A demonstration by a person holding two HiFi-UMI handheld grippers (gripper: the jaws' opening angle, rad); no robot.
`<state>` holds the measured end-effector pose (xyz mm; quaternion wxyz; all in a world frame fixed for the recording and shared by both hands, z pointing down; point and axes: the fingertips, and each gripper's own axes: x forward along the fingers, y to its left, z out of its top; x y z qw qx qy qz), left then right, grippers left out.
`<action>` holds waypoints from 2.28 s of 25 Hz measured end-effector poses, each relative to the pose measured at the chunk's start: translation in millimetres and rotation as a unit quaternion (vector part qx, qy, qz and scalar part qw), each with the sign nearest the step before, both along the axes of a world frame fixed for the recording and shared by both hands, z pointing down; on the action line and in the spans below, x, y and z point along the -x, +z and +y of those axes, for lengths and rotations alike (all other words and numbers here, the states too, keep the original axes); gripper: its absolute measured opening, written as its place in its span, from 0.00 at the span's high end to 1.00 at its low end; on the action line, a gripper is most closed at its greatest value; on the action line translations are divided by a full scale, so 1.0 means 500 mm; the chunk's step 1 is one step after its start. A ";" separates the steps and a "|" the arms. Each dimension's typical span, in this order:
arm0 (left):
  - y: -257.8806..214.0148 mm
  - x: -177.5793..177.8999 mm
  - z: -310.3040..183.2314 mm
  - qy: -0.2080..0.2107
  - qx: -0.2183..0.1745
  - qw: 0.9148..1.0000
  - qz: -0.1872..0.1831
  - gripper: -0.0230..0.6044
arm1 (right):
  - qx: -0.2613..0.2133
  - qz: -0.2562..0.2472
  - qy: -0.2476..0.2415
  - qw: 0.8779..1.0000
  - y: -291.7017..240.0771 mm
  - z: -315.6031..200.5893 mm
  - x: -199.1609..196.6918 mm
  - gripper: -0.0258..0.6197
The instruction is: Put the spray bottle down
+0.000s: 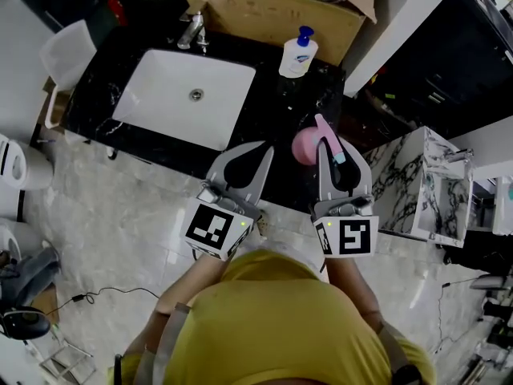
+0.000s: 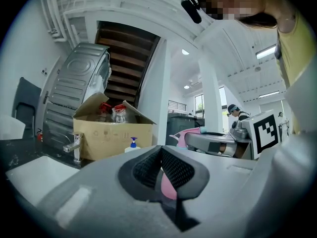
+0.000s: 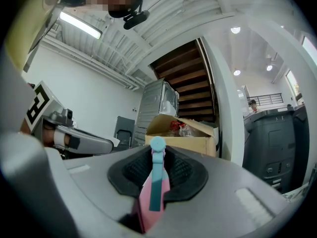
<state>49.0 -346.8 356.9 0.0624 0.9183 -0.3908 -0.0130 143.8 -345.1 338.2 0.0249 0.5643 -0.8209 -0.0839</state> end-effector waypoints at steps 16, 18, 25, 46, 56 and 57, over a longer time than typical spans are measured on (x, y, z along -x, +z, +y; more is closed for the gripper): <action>0.030 -0.027 -0.168 0.028 0.013 0.999 -0.021 0.96 | -0.010 0.019 0.012 1.000 0.020 -0.189 0.003 0.86; 0.040 -0.031 -0.190 0.031 0.016 0.999 -0.022 0.96 | -0.010 0.026 0.013 1.000 0.034 -0.214 0.005 0.86; 0.078 -0.036 -0.255 0.038 0.032 0.998 -0.028 0.96 | 0.008 0.024 0.019 1.000 0.090 -0.290 0.007 0.86; 0.127 -0.036 -0.309 0.035 0.062 0.997 -0.032 0.96 | 0.039 0.006 0.040 0.998 0.155 -0.374 -0.015 0.86; 0.131 -0.035 -0.300 0.035 0.069 0.997 -0.029 0.96 | 0.052 -0.018 0.050 0.997 0.158 -0.384 -0.033 0.86; 0.131 -0.035 -0.299 0.035 0.069 0.997 -0.028 0.96 | 0.054 -0.018 0.051 0.997 0.158 -0.385 -0.034 0.86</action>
